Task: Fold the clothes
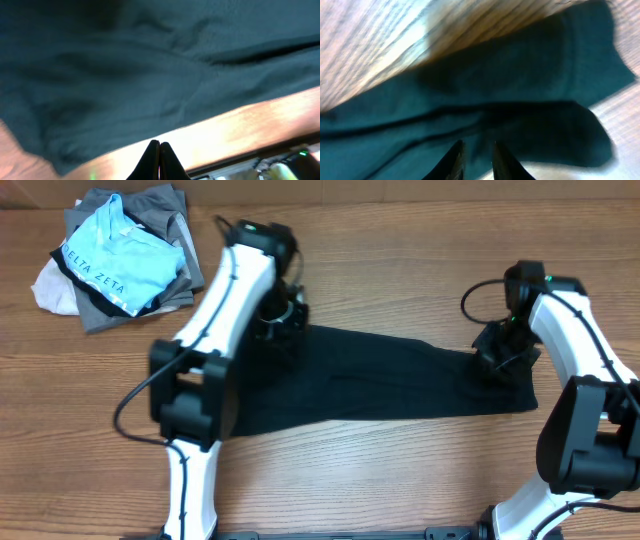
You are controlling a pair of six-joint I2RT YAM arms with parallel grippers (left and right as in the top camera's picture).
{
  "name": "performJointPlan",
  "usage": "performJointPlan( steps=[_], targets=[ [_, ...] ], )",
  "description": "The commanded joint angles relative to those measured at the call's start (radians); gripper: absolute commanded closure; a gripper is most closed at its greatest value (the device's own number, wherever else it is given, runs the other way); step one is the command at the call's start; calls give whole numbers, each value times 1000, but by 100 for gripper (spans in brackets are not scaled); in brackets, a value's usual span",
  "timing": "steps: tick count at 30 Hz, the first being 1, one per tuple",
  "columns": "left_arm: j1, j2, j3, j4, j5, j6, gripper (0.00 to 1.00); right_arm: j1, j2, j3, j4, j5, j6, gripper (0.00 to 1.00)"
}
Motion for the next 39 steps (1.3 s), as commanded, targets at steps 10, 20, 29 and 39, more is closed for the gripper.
performJointPlan(
  steps=[10,20,29,39],
  targets=[
    [27,162,-36,8,-62,-8,96,-56,-5,-121,134,-27,10,70],
    [59,162,-269,123,-74,-19,96,-87,-5,-194,209,-27,6,69],
    [199,162,-375,142,-151,-39,96,-99,-5,-207,316,-27,-50,62],
    [302,116,-367,172,-179,-36,96,-99,-5,-204,426,-32,-46,63]
  ],
)
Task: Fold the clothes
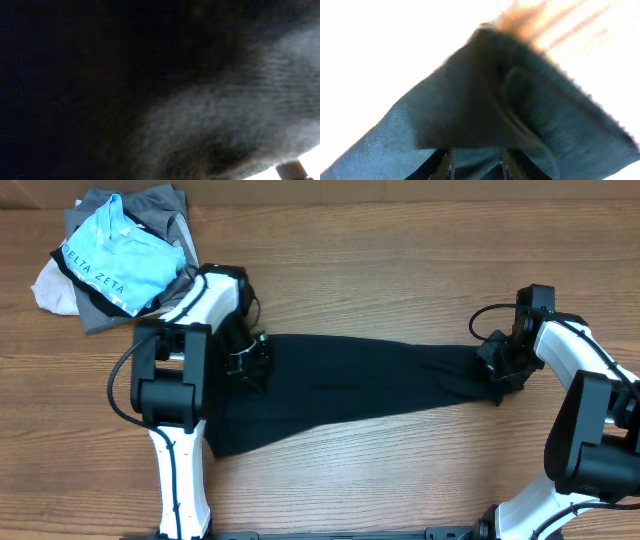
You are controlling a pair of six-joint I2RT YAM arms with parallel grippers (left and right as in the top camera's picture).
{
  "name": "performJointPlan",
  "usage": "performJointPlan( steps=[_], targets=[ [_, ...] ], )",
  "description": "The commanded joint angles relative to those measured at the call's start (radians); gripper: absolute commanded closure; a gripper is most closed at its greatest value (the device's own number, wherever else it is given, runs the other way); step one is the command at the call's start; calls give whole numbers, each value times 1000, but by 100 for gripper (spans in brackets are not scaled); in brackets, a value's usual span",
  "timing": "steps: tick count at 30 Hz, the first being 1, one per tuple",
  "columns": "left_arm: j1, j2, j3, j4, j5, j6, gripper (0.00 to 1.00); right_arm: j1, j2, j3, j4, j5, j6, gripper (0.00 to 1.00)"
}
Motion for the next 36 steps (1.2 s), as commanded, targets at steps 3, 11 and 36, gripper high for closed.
performJointPlan(
  steps=[3,11,36],
  targets=[
    [72,18,-18,51,-245,-29,96,-9,-3,10,38,56,-8,55],
    [50,-120,41,2,-241,-29,96,-17,-3,233,-123,56,-8,40],
    [42,-342,45,-56,-117,27,0,-240,3,270,-327,-290,-417,0]
  ],
)
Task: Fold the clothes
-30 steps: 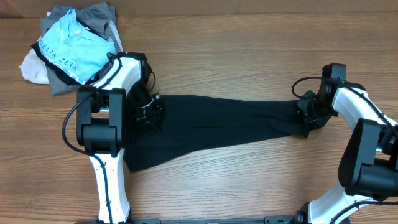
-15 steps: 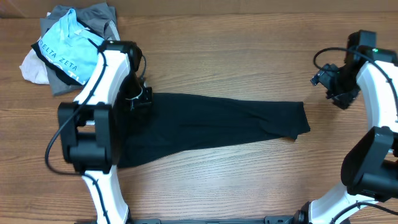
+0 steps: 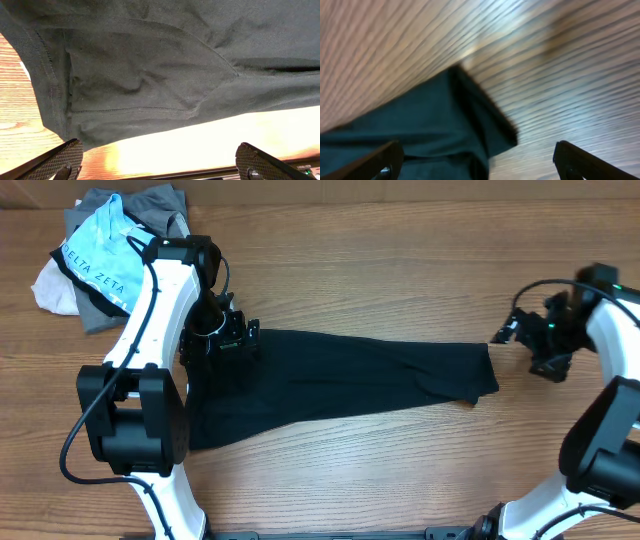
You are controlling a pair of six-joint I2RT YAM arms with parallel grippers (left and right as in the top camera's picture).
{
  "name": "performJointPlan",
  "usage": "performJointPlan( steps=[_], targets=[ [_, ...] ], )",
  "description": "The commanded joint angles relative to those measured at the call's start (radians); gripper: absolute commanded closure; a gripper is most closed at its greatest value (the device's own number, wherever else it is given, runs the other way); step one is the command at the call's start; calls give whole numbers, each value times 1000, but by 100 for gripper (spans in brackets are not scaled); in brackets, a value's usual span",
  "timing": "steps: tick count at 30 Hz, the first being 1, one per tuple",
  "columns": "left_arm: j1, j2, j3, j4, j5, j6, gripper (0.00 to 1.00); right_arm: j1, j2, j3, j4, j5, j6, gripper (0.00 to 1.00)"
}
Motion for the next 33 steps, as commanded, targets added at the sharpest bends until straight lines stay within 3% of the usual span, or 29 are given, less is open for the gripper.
performJointPlan(
  steps=[1,6,14,25,33],
  targets=[
    [-2,-20,15,-1,21,23,0,-72,-2,-2,20,-105,-74,0],
    [-2,-20,15,12,21,23,0,-113,2,-5,0,-172,-210,0],
    [-2,-20,15,20,21,22,0,-113,117,-45,-45,-275,-299,0],
    [-2,-20,15,20,21,22,0,-102,190,-69,-82,-319,-305,0],
    [-2,-20,15,31,21,22,0,8,190,-117,-38,-325,-303,9]
  ],
)
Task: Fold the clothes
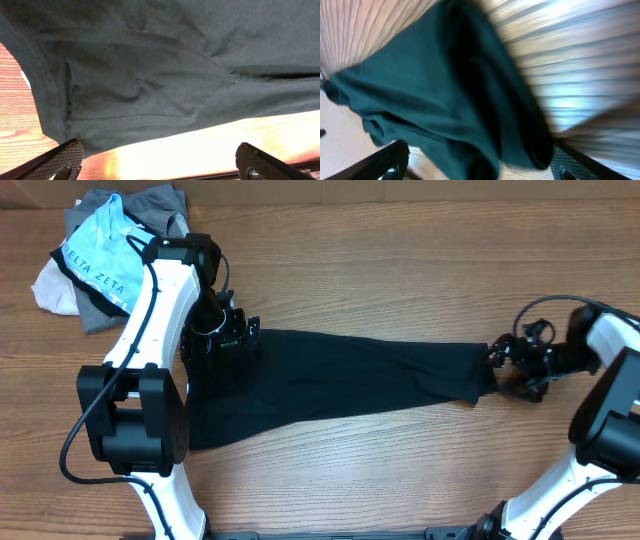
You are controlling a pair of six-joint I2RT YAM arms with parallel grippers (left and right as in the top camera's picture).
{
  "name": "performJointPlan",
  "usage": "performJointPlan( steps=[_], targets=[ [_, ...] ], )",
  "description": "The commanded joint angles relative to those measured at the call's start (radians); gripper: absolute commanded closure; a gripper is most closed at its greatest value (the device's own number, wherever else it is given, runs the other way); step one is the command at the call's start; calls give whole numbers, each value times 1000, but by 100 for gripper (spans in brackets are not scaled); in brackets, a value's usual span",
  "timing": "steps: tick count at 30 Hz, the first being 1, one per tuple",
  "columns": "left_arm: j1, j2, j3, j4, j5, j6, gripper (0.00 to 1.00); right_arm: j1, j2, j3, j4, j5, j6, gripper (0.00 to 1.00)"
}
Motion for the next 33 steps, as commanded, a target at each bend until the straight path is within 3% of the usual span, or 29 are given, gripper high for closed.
performJointPlan(
  steps=[1,4,10,16,24,33],
  targets=[
    [-2,-20,15,2,20,22,0,68,13,-48,43,-19,-6,10],
    [-2,-20,15,2,20,22,0,106,13,-85,109,8,32,15],
    [-2,-20,15,2,20,22,0,121,13,-100,141,60,66,36],
    [-2,-20,15,3,20,22,0,110,13,-97,169,94,119,96],
    [-2,-20,15,3,19,22,0,108,-45,-64,163,226,270,96],
    [-2,-20,15,10,19,22,0,182,-317,-64,126,493,412,96]
  ],
)
